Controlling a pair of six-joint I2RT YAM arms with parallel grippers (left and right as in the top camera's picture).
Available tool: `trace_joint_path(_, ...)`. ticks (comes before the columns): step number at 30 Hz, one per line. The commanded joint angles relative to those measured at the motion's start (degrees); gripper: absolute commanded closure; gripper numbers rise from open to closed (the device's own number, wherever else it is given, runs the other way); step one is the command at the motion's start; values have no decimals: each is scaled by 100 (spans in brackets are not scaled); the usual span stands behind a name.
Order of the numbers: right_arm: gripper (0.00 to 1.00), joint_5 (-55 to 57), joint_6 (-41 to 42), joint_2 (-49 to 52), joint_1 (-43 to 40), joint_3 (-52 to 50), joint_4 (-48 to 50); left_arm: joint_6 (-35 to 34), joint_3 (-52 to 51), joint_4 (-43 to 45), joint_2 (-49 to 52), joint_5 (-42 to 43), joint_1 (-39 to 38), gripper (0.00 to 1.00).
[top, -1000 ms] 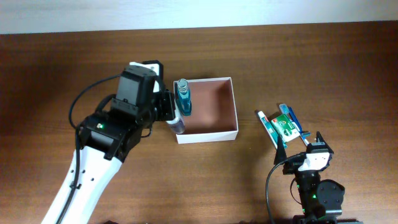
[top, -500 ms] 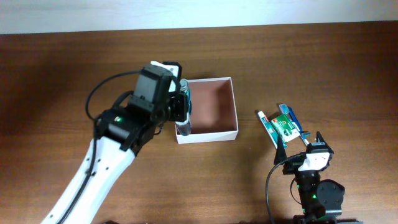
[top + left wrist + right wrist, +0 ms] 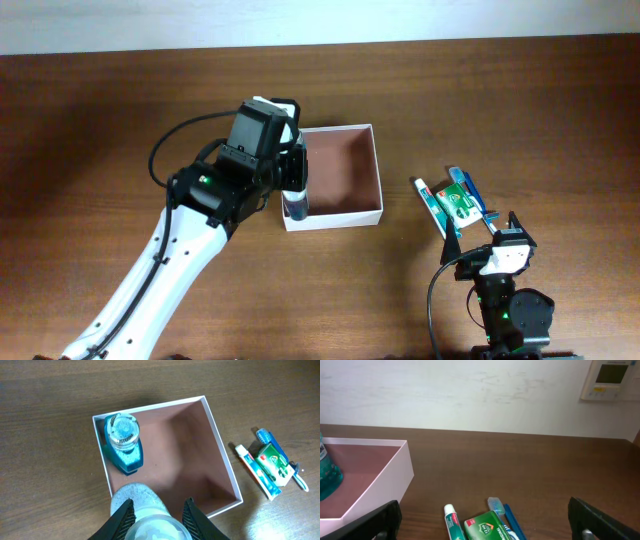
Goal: Pack container
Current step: 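Carry the soap bottle with the left gripper over the box, then lower the soap bottle into the box beside the mouthwash and release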
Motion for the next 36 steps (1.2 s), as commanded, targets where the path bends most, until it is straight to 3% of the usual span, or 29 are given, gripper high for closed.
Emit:
trace_joint_path(1, 1, -68, 4, -52, 35, -26, -24, 94, 63, 195, -2, 59, -28, 83)
trace_joint_path(36, 2, -68, 4, -52, 35, -26, -24, 85, -205, 431, 612, -238, -39, 83)
